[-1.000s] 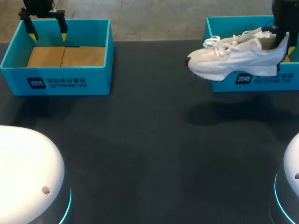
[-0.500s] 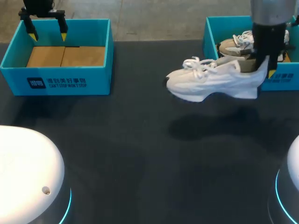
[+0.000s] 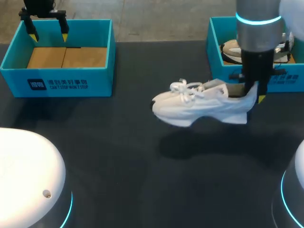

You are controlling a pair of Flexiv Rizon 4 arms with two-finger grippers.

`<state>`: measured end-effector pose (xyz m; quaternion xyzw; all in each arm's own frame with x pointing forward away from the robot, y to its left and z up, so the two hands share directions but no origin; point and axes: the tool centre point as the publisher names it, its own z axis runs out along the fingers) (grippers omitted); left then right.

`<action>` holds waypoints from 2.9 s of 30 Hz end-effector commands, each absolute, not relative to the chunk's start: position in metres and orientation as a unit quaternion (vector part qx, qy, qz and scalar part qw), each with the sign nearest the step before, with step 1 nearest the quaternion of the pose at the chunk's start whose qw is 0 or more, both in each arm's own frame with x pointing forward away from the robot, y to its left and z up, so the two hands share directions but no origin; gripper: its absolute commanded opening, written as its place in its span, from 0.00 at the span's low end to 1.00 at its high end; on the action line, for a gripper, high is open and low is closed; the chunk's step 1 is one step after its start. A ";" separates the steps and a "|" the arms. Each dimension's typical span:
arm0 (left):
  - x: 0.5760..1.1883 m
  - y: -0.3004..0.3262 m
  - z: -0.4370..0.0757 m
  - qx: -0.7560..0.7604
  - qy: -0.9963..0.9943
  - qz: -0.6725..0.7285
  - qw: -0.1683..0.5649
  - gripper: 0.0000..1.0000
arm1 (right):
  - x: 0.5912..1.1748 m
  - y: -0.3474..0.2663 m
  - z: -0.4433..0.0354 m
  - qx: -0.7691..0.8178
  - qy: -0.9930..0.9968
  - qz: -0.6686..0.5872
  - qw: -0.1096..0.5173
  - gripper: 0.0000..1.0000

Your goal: Take the shoe out of the shoebox, open the shoe tongue, remove and reinsert the insole, then place the shoe into the shoebox

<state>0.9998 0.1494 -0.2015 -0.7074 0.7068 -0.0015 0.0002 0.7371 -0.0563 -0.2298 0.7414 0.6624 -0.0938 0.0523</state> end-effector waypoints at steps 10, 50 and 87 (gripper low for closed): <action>1.000 0.149 -0.201 -0.707 0.707 -0.001 0.000 1.00 | 0.717 -0.019 -0.260 0.725 0.679 -0.104 0.044 0.00; 1.000 0.149 -0.201 -0.707 0.707 -0.001 0.000 1.00 | 0.709 0.023 -0.380 0.755 0.643 -0.107 0.078 0.00; 1.000 0.149 -0.201 -0.707 0.707 -0.001 0.000 1.00 | 0.703 0.018 -0.335 0.764 0.639 -0.067 0.063 1.00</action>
